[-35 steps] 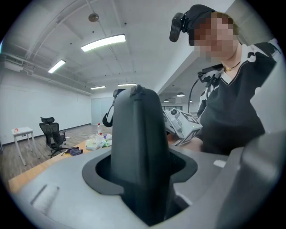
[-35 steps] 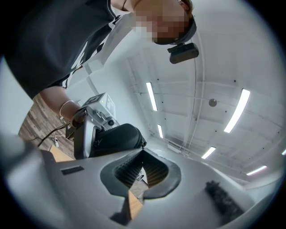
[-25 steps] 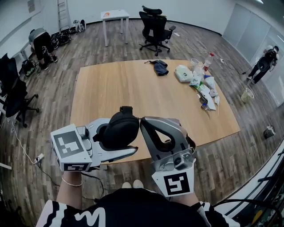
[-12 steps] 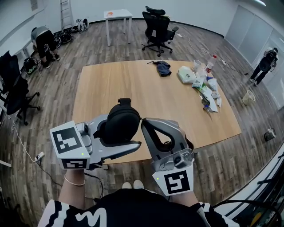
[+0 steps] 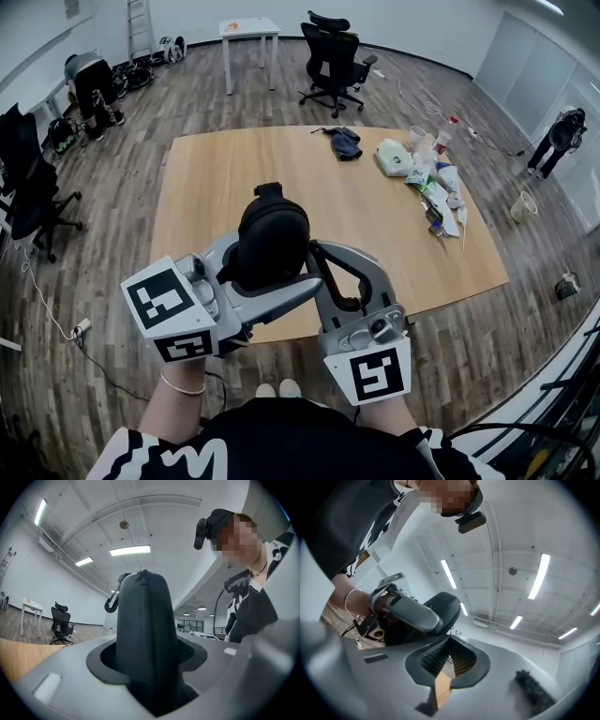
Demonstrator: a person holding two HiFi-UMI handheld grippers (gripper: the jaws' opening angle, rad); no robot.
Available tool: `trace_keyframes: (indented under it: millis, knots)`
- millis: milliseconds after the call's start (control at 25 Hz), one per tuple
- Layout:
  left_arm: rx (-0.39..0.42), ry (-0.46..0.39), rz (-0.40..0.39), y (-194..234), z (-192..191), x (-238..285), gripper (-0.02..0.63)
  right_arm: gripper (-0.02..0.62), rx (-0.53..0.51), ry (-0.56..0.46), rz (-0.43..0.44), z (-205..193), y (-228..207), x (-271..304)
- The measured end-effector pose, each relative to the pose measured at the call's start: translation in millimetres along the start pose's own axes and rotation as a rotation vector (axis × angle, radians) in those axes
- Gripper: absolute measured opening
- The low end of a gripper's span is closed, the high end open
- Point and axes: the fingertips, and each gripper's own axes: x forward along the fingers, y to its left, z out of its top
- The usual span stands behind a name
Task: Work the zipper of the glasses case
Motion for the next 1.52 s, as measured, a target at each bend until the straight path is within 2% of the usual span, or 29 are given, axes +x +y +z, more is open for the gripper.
trace_keyframes:
  millis: [320,800,1240,1520]
  knots:
    - [0.004,-0.115,0.099,4.6,18.8,6.0,0.268,0.006,0.036,-0.006,-0.02,-1.4,-5.2,-0.1]
    - [-0.023,-0.237,0.169,9.0,36.5,0.1,0.268,0.006,0.046,0.0,0.001,-4.3,1.9,-1.9]
    - [-0.009,-0.362,0.254,14.3,56.0,-8.5,0.268,0.006,0.073,0.018,0.008,-9.3,8.1,-1.2]
    - [-0.014,-0.403,0.28,20.5,62.3,-5.9,0.27,0.006,0.101,0.049,0.015,-19.9,9.6,-2.6]
